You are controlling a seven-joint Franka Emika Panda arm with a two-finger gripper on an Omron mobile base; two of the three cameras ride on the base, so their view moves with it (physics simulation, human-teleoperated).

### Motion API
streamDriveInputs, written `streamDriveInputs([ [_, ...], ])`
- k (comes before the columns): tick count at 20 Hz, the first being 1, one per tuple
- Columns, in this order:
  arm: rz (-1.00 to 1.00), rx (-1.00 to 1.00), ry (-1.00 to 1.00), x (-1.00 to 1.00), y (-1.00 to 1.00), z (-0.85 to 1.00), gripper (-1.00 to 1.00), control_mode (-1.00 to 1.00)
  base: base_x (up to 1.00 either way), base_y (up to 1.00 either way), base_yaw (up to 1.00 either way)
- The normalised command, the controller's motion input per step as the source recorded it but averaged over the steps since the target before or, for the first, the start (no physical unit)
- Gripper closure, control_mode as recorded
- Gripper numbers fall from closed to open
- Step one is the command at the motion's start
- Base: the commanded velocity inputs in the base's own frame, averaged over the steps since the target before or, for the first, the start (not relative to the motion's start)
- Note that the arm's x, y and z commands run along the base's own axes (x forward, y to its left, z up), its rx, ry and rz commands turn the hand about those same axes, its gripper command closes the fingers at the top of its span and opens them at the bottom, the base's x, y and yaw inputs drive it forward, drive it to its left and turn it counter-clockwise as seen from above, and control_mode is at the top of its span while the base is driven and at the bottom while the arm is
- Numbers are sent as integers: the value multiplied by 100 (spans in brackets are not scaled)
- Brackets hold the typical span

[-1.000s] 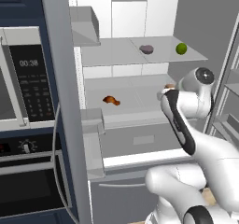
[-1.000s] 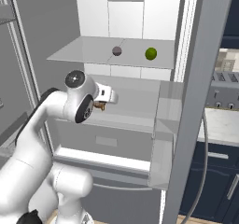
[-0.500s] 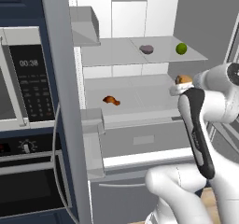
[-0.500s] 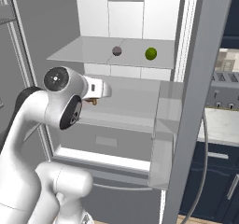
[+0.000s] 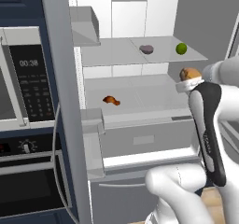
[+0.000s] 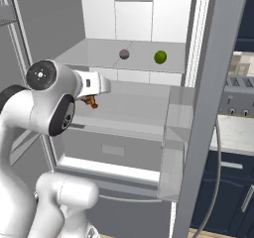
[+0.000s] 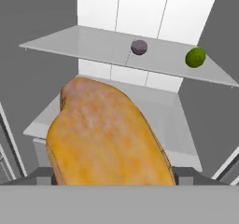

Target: Gather the eggplant and lime from the fridge and place them on a tray on the dining counter. Then gather the chicken drumsticks from the fridge and place them on the other tray.

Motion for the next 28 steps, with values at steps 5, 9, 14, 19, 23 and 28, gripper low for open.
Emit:
streamDriveInputs([
  [5,0,-7,-1,-88,9,0,100,-100,0,0,0],
  [9,0,-3,-9,-37,2,11,100,-100,0,0,0],
  [14,0,-1,-1,-3,4,3,100,-100,0,0,0],
  [19,0,0,0,0,0,0,100,-100,0,0,0],
  [23,0,0,0,0,0,0,100,100,-14,2,-7],
  [28,0,0,0,0,0,0,100,100,-72,0,-21],
])
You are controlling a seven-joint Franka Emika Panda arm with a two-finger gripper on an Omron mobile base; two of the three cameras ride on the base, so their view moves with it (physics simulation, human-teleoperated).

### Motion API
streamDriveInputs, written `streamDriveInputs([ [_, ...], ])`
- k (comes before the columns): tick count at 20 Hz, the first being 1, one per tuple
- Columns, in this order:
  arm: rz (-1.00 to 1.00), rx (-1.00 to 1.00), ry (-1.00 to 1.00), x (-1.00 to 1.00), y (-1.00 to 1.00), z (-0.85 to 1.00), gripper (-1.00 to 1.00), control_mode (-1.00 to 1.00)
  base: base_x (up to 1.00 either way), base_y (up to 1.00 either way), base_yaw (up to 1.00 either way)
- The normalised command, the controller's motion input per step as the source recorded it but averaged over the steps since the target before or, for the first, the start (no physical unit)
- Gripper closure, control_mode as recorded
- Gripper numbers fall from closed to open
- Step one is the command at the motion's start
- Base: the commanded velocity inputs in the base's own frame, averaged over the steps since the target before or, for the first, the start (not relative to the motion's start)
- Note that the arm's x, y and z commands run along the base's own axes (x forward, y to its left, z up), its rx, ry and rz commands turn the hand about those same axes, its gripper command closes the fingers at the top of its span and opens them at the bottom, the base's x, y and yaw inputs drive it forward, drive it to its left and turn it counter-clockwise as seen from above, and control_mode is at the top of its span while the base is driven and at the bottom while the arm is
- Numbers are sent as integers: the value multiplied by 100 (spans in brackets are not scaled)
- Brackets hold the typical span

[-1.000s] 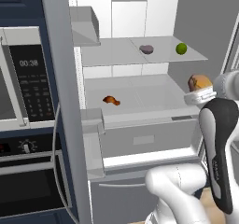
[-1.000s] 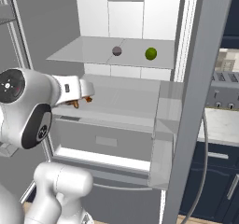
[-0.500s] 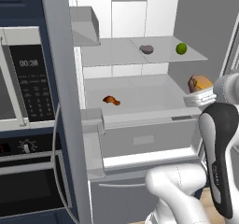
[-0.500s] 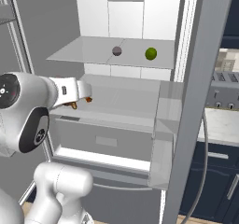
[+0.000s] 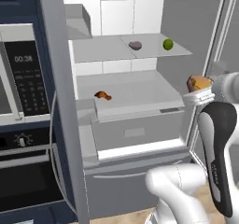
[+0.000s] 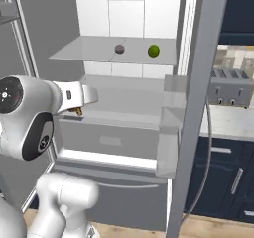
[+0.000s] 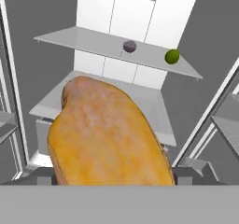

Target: Gather the eggplant and lime from the fridge and place them on a tray on the dining counter. Then gather the chicken drumsticks from the fridge and place them on the other tray.

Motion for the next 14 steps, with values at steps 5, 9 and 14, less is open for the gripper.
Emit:
streamDriveInputs([
  [5,0,0,0,0,0,0,100,100,-96,0,-26],
  [9,0,0,0,0,0,0,100,100,-96,-14,-43],
  [14,0,0,0,0,0,0,100,100,-74,-16,-65],
])
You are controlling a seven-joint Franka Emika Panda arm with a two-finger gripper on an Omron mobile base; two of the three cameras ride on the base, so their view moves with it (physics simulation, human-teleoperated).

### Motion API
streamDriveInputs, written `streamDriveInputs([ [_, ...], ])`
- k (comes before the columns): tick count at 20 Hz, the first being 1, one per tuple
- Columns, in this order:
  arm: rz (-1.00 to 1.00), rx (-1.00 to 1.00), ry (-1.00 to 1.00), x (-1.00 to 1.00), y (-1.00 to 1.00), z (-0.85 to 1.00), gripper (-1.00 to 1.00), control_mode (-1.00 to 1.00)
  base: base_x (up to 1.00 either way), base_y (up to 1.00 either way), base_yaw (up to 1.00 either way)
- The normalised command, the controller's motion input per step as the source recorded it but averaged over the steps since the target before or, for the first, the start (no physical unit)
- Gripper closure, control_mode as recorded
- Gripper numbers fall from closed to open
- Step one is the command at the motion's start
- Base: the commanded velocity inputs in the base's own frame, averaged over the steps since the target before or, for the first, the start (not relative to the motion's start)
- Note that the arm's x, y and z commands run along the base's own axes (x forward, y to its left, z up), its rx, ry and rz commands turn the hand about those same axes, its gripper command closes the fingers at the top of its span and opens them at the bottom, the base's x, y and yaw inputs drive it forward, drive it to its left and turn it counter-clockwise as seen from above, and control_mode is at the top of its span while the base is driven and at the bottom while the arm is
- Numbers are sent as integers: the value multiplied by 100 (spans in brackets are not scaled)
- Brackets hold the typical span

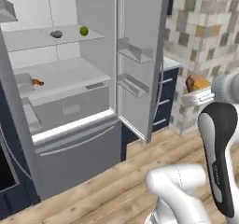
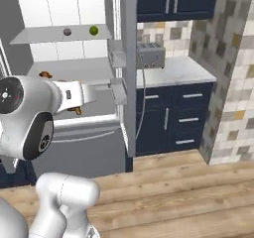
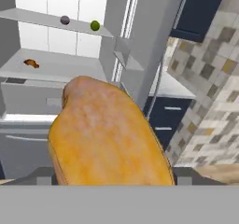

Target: Gather the eggplant and lime from the fridge and place them on a tray on the dining counter. Then gather the chicken drumsticks from the fridge and place them on the other tray.

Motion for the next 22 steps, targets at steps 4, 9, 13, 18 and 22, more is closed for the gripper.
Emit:
streamDriveInputs([
  [4,0,0,0,0,0,0,100,100,-54,0,-81],
  [9,0,0,0,0,0,0,100,100,-40,0,-86],
  [13,0,0,0,0,0,0,100,100,-23,0,-89],
  [18,0,0,0,0,0,0,100,100,9,35,-78],
  [22,0,0,0,0,0,0,100,100,77,71,-53],
])
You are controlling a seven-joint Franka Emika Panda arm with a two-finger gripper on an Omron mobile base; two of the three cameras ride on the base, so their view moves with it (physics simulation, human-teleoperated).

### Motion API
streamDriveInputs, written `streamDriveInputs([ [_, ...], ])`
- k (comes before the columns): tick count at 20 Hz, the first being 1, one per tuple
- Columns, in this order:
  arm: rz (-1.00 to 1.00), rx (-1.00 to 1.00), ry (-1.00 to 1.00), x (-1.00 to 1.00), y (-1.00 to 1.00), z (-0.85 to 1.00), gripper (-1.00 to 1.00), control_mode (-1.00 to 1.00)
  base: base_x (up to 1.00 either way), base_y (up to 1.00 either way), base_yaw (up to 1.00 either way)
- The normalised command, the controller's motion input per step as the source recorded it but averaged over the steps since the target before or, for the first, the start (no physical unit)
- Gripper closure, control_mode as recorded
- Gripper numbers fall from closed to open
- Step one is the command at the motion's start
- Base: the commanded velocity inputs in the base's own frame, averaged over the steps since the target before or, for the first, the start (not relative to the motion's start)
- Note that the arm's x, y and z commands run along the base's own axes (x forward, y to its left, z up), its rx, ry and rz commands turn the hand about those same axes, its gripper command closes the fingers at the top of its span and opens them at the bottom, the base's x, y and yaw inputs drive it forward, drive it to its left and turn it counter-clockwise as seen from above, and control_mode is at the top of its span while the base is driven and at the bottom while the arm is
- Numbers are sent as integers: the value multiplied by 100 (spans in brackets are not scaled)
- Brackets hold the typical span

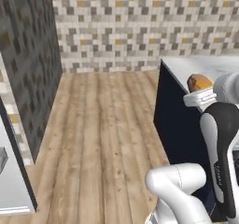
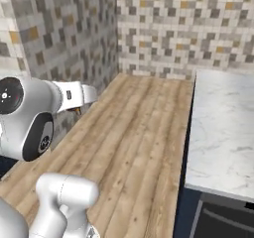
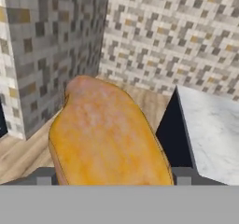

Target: Gather the eggplant and lime from the fridge and place them on a tray on the dining counter. Then gather the chicken drumsticks from the fridge and place them on the other tray.

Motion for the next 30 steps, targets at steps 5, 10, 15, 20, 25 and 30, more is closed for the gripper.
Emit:
streamDriveInputs([
  [5,0,0,0,0,0,0,100,100,100,50,-25],
  [10,0,0,0,0,0,0,100,100,100,8,0],
  [15,0,0,0,0,0,0,100,100,100,-1,5],
  [20,0,0,0,0,0,0,100,100,100,0,1],
  [25,0,0,0,0,0,0,100,100,100,-7,2],
  [30,0,0,0,0,0,0,100,100,100,0,-3],
])
